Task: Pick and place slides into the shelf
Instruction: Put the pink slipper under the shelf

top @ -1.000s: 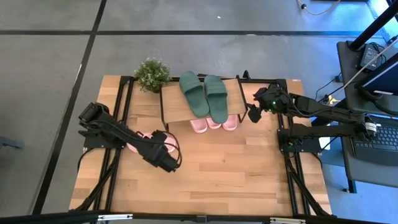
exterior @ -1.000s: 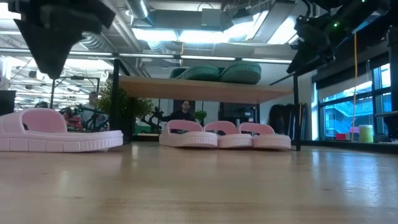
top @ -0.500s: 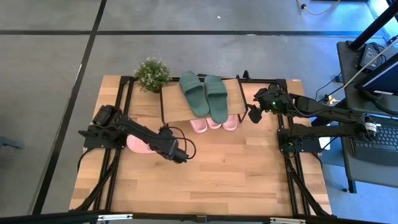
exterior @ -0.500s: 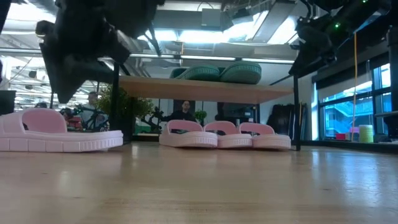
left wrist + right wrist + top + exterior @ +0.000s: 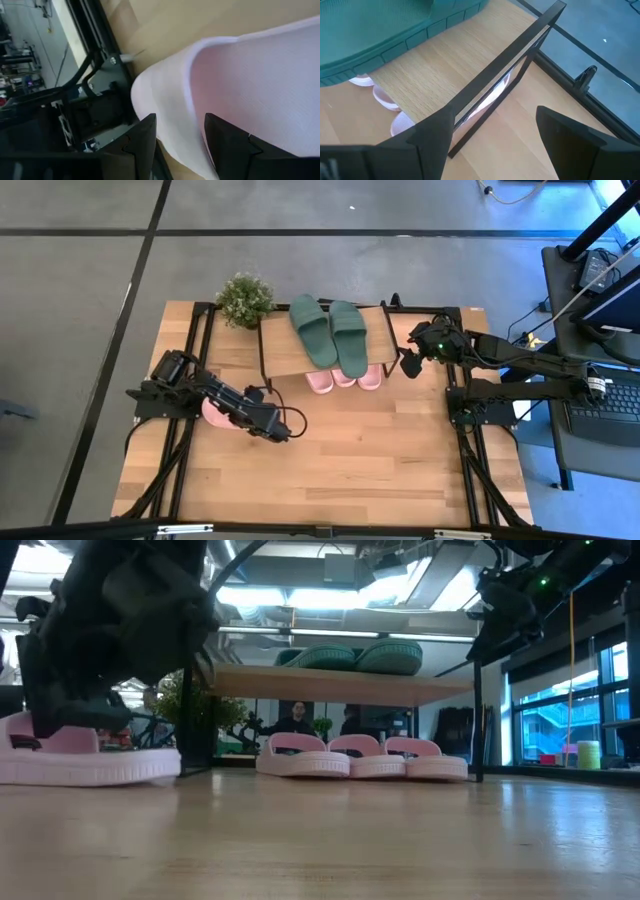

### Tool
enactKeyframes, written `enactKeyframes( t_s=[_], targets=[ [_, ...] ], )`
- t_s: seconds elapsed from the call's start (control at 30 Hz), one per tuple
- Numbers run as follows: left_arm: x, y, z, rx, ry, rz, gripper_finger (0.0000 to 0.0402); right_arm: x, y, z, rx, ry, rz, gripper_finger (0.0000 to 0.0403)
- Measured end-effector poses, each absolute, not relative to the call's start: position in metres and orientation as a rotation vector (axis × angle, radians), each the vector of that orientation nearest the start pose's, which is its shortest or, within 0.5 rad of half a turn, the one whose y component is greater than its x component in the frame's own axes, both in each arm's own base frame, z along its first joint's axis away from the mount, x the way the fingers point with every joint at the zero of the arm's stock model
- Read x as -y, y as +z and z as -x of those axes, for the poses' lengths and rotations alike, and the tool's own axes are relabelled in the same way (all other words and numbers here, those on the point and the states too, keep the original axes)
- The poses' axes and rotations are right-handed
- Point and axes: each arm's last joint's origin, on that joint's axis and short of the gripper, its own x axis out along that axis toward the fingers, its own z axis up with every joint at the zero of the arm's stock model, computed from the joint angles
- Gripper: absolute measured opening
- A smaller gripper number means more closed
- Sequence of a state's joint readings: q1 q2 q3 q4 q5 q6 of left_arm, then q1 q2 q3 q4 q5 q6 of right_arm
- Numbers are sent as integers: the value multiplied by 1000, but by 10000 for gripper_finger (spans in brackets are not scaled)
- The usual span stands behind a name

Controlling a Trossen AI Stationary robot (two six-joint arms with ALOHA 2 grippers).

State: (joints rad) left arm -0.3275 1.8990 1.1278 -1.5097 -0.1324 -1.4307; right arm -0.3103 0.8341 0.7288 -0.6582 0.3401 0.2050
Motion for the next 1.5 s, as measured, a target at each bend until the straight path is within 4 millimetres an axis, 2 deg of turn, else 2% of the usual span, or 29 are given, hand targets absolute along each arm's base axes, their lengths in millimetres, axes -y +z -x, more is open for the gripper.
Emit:
enactKeyframes(
  t_s=[0.13,0.9,1.13,1.27,1.43,1.5],
  targets=[
    [78,150,-242,-1737,1382,258,159,59,267,-151,-706,-697,-180,282],
    [80,145,-248,-1671,1350,317,159,58,267,-151,-701,-705,-203,282],
    [79,146,-247,-1679,1345,279,156,58,267,-151,-702,-703,-200,282],
    [79,147,-246,-1676,1345,266,128,58,267,-151,-702,-703,-199,282],
    [79,147,-246,-1684,1342,257,36,58,267,-151,-703,-703,-199,282],
    [79,147,-245,-1704,1317,235,12,58,267,-151,-703,-703,-199,282]
  ],
)
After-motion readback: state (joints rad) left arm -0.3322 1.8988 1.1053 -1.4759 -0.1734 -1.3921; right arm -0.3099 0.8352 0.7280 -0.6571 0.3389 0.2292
